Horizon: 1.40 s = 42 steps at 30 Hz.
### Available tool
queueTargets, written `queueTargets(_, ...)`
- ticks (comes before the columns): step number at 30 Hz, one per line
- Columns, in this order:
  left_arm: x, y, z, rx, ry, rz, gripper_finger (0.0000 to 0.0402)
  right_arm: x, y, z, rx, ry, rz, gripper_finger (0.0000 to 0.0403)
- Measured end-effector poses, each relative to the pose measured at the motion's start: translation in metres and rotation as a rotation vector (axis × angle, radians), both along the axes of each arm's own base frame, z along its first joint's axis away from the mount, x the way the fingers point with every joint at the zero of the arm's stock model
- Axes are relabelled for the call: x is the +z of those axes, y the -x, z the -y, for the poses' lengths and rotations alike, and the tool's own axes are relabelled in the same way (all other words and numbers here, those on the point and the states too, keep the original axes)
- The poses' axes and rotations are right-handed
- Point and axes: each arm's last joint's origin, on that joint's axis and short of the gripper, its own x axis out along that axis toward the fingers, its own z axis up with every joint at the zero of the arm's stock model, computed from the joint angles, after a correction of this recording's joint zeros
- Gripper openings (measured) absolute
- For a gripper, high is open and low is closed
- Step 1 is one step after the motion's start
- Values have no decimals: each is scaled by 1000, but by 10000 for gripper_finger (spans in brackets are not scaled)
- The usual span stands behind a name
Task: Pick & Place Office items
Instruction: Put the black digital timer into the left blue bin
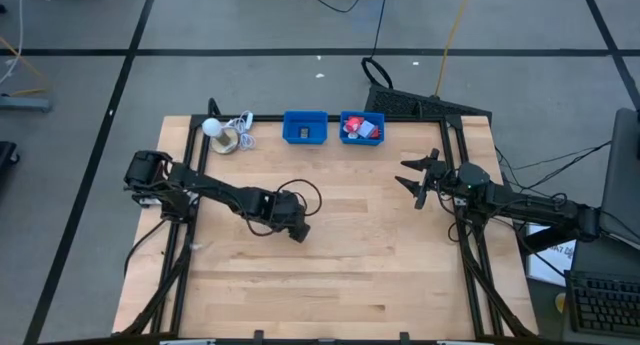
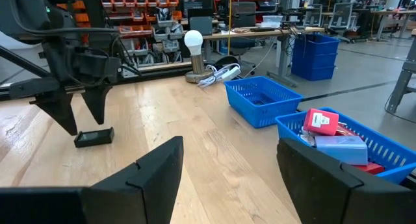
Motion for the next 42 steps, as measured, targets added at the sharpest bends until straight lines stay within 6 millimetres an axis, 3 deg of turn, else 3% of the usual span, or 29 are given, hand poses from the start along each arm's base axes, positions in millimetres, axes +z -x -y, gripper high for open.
queueTargets(8, -2, -1, 2, 12, -15, 3, 326, 0, 0, 0, 0, 0, -1, 238)
queueTargets(21, -26, -6, 7, -33, -85, -66, 326, 0, 0, 0, 0, 1, 1, 238)
queueTargets(33, -28, -4, 13, -76, -161, -72, 324, 0, 0, 0, 0, 0, 1, 238)
queueTargets(37, -28, -3, 13, -80, -155, -78, 292, 0, 0, 0, 0, 1, 1, 238)
queueTargets(42, -29, -1, 13, -122, -175, -98, 207, 0, 0, 0, 0, 0, 2, 238)
